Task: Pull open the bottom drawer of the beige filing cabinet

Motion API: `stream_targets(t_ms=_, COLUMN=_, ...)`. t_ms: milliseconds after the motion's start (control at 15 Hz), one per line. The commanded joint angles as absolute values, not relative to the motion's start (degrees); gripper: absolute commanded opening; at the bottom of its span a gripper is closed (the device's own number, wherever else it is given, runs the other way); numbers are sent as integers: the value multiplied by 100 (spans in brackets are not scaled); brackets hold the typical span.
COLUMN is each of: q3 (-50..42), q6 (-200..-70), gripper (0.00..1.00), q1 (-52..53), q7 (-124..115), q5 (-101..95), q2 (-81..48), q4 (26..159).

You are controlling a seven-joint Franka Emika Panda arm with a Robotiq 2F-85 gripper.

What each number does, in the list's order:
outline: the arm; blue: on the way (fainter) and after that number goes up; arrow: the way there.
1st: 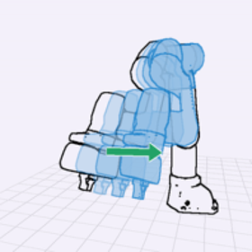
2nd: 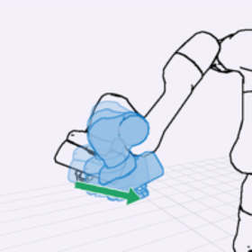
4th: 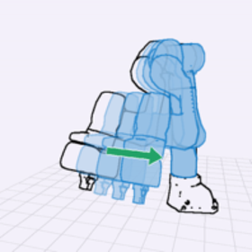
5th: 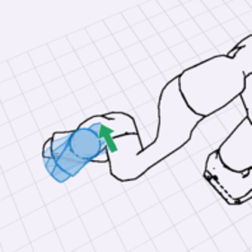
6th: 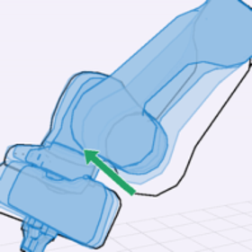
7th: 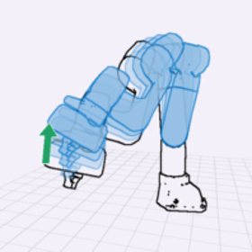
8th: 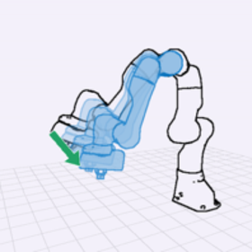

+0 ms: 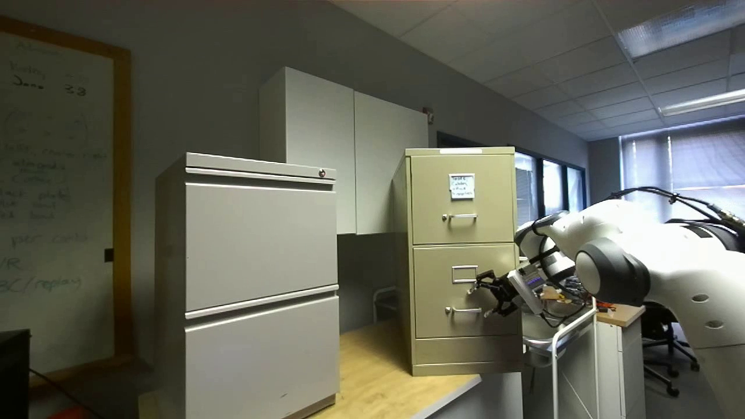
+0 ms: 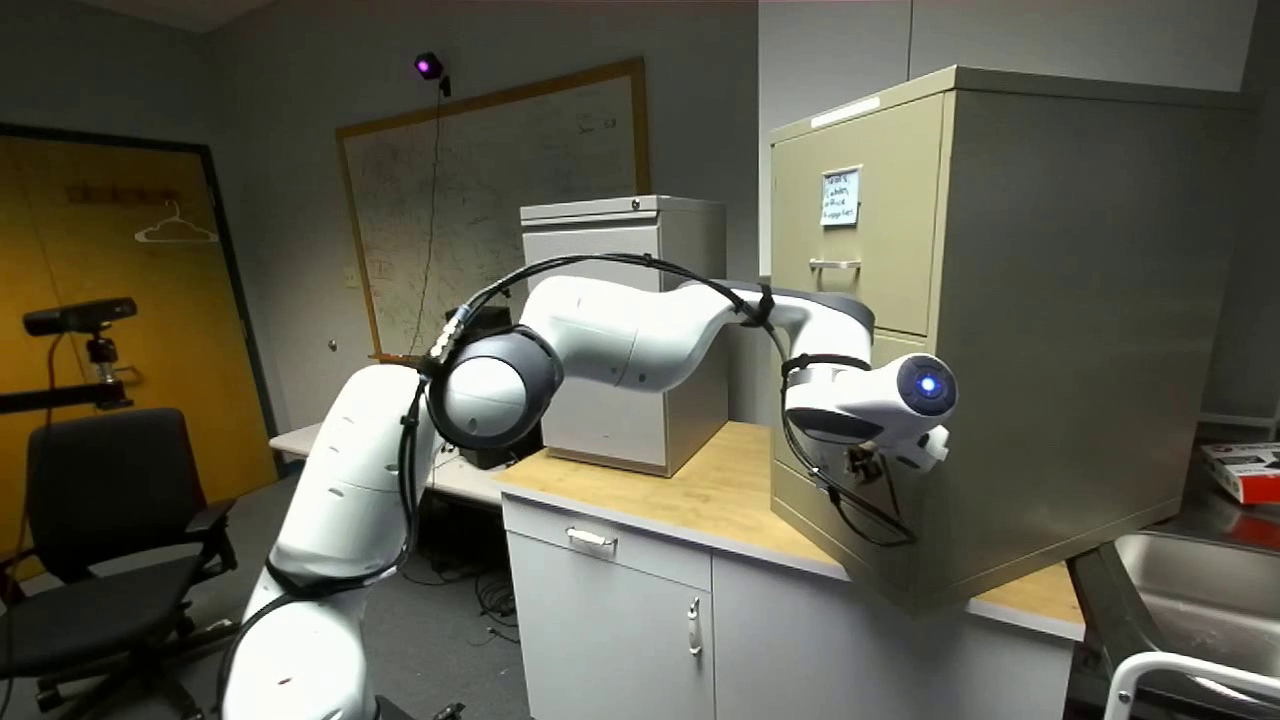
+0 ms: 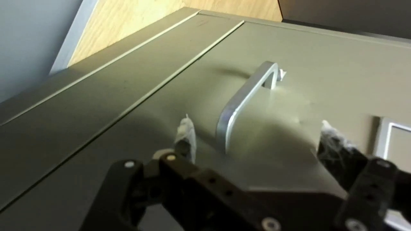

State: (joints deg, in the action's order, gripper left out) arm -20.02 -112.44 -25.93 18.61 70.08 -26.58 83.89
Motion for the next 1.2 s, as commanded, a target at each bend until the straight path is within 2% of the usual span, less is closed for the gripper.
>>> stream_targets(t_ms=0, q3=-1790, q6=-11052, gripper=100, q1=-2812, q7=1214, q5=6814, q2=-3152, q4=7679)
stream_targets(t_ms=400, q3=-1709, q6=-10899, gripper=100, q1=-2881, q7=1044, q5=6360, q2=-3458, q4=7657)
stream_targets(t_ms=467, q3=-1707, q6=-10906, gripper=95, q1=-2896, q7=1042, q5=6282, q2=-3505, q4=7708)
stream_targets(t_ms=533, q3=-1703, q6=-10917, gripper=75, q1=-2909, q7=1048, q5=6239, q2=-3530, q4=7750)
stream_targets(t_ms=667, q3=-1686, q6=-10888, gripper=70, q1=-2935, q7=1015, q5=6204, q2=-3477, q4=7764)
stream_targets(t_ms=733, q3=-1710, q6=-10875, gripper=64, q1=-2906, q7=968, q5=6116, q2=-3395, q4=7776)
stream_targets(t_ms=1133, q3=-1903, q6=-10942, gripper=17, q1=-2520, q7=792, q5=5366, q2=-2599, q4=7939)
